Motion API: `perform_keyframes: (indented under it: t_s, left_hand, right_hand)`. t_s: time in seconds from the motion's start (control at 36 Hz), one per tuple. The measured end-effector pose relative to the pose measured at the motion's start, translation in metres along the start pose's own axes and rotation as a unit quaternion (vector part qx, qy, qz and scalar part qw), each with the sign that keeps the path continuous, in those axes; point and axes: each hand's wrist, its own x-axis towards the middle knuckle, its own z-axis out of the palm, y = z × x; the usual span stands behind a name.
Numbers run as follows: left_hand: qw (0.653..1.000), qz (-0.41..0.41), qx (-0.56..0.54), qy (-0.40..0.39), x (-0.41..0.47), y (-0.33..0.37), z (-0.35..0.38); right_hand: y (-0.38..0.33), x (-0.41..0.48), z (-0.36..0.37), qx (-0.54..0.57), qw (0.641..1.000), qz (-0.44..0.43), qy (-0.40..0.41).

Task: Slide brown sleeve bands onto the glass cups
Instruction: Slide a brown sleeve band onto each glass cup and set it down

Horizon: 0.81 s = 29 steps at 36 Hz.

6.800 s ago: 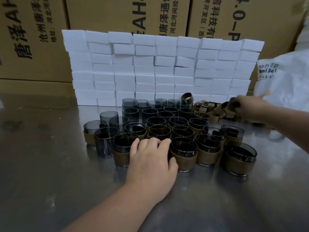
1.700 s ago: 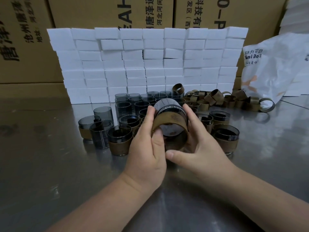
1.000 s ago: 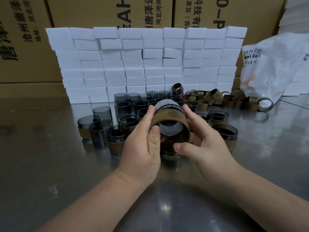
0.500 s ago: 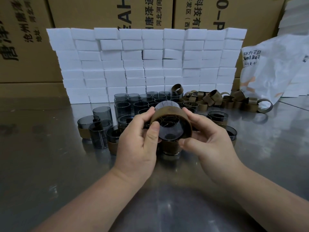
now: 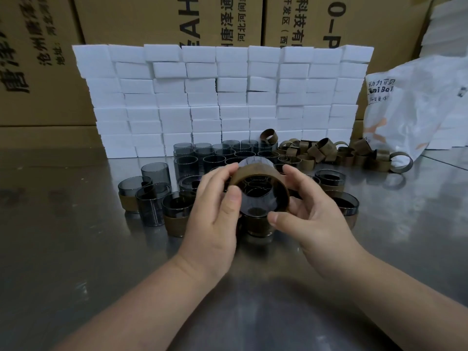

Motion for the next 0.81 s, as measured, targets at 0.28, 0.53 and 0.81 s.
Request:
perform_keyframes:
  t_s: [0.28, 0.53, 0.81]
  left_hand:
    - [0.975, -0.143, -0.169, -0.033, -0.001, -0.002, 0.002]
    - [0.934, -0.246, -0.258, -0.030, 0.006, 0.006, 0.000]
    - [0.895, -0.287, -0.334, -0.077, 0.009, 0.006, -0.004]
  right_hand:
    - [0.002, -0.001, 0.003, -0.026, 0.998, -0.002, -0.049]
    - [0.009, 0.004, -0.007, 0.008, 0.999, 0.002, -0.034]
    - [0.011, 0.005, -0.013, -0.030, 0.999, 0.006, -0.016]
